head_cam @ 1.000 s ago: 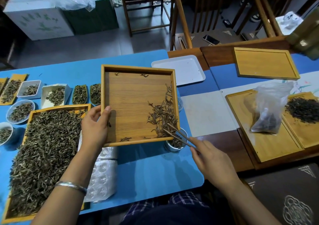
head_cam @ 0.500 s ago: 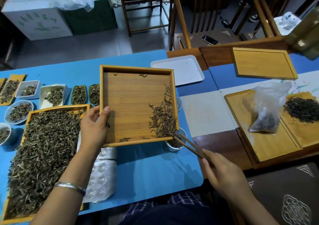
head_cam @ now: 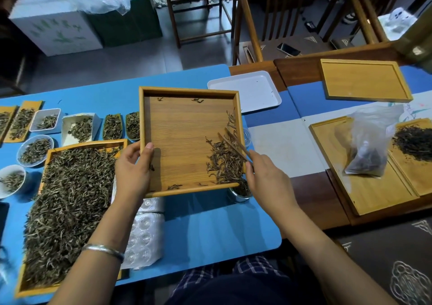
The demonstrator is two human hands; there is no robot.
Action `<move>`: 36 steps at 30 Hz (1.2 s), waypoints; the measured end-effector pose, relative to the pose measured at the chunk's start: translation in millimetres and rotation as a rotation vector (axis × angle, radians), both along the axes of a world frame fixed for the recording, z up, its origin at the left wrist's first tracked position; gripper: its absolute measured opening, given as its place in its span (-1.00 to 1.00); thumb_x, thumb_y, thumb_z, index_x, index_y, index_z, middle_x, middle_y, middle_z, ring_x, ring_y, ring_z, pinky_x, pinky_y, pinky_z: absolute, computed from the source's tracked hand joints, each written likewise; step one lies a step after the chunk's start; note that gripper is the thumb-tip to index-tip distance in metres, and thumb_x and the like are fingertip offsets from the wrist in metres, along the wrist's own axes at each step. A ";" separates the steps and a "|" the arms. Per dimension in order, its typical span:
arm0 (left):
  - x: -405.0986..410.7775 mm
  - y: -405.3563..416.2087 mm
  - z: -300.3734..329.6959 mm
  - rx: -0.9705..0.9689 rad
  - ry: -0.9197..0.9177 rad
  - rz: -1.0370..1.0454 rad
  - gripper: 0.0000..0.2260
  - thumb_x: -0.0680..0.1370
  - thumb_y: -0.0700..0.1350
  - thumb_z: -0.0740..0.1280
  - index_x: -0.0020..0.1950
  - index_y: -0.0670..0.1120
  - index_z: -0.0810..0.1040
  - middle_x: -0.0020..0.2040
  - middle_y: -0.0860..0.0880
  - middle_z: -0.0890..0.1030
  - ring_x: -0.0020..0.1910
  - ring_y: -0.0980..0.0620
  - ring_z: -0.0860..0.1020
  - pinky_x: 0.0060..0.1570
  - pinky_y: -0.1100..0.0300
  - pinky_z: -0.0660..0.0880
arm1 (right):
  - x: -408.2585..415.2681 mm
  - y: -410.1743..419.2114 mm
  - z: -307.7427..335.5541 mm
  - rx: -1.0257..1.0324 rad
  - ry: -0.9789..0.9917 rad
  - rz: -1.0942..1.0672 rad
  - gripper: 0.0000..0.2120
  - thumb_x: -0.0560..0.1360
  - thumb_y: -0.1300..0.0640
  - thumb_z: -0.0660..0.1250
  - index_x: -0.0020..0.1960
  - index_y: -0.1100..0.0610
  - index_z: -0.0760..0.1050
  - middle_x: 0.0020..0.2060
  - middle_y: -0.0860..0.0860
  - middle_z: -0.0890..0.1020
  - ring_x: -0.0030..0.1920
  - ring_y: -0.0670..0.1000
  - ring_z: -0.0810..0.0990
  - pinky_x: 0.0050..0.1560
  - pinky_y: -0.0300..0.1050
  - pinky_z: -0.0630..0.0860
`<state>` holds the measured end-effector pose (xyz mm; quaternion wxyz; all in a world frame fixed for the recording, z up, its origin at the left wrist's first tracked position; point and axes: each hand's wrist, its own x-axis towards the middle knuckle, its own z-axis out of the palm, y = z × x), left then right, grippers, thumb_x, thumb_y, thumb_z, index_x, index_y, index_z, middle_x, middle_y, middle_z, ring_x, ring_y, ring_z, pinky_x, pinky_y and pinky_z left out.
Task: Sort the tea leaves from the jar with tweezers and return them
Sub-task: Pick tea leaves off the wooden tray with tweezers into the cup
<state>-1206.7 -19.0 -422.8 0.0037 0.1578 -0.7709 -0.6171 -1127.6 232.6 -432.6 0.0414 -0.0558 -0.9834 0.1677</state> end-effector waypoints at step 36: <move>0.4 -1.8 -5.7 0.037 -0.008 0.022 -0.85 0.59 -0.07 0.34 0.09 -0.12 0.57 -0.01 -0.14 0.67 -0.02 -0.13 0.64 0.07 -0.14 0.59 | 106.3 35.7 -18.4 0.007 0.150 -0.016 -0.69 0.41 0.23 0.43 0.14 0.14 0.56 -0.31 0.02 0.54 -0.45 0.05 0.55 -0.61 -0.10 0.43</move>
